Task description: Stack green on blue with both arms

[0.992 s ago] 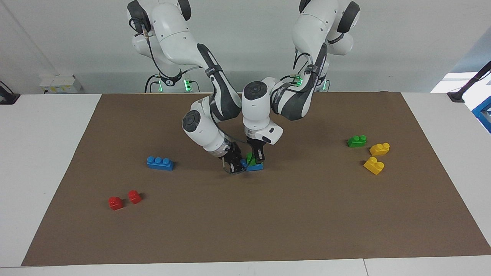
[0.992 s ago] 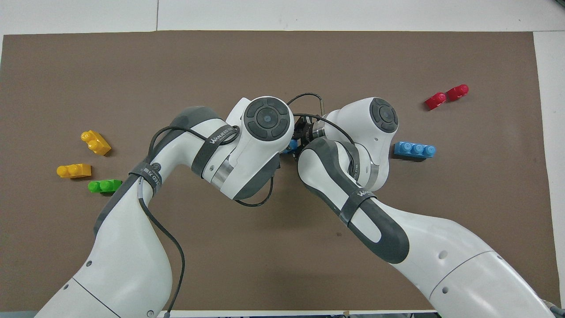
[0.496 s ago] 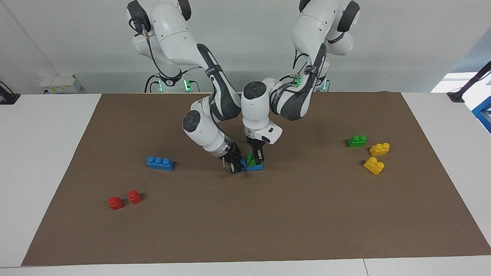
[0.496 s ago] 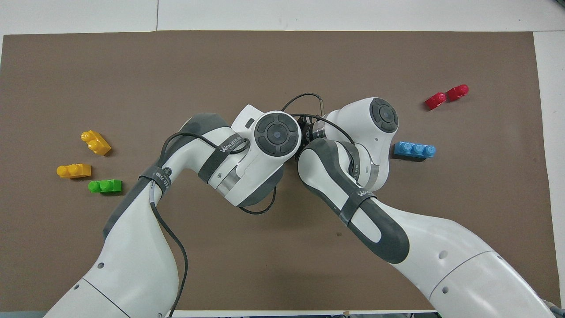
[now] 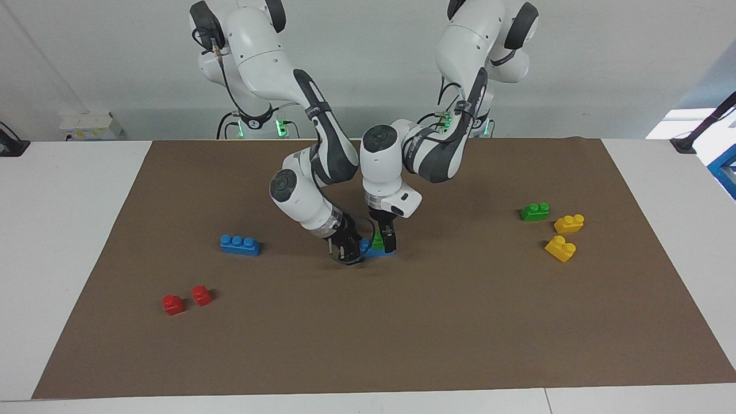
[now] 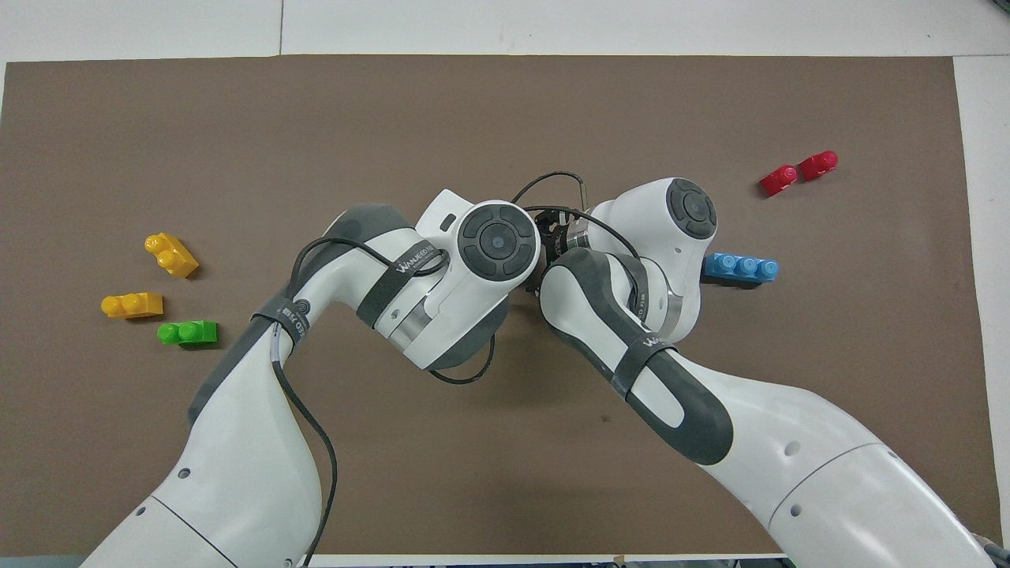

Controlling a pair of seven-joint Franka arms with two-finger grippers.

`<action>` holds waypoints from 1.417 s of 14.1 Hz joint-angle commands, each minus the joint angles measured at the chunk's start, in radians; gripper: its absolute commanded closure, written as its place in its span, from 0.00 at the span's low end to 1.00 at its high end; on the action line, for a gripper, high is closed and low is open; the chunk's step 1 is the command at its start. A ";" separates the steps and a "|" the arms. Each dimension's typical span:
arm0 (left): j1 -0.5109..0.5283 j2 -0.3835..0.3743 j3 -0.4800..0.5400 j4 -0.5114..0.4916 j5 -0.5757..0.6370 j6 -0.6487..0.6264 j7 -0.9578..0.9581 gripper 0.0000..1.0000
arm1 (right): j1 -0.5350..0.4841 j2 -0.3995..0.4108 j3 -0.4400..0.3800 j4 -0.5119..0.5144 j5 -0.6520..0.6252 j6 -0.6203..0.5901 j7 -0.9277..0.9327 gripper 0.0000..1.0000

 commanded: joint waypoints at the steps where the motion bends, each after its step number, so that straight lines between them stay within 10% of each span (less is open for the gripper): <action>1: 0.011 -0.066 0.006 -0.033 0.014 -0.021 0.004 0.00 | -0.010 -0.006 0.007 -0.017 0.011 0.018 -0.015 0.01; 12: 0.095 -0.202 0.003 -0.062 -0.064 -0.151 0.236 0.00 | -0.146 -0.082 0.003 0.002 -0.001 -0.109 -0.068 0.00; 20: 0.284 -0.291 0.004 -0.064 -0.103 -0.260 0.735 0.00 | -0.351 -0.228 0.002 0.002 -0.220 -0.313 -0.707 0.00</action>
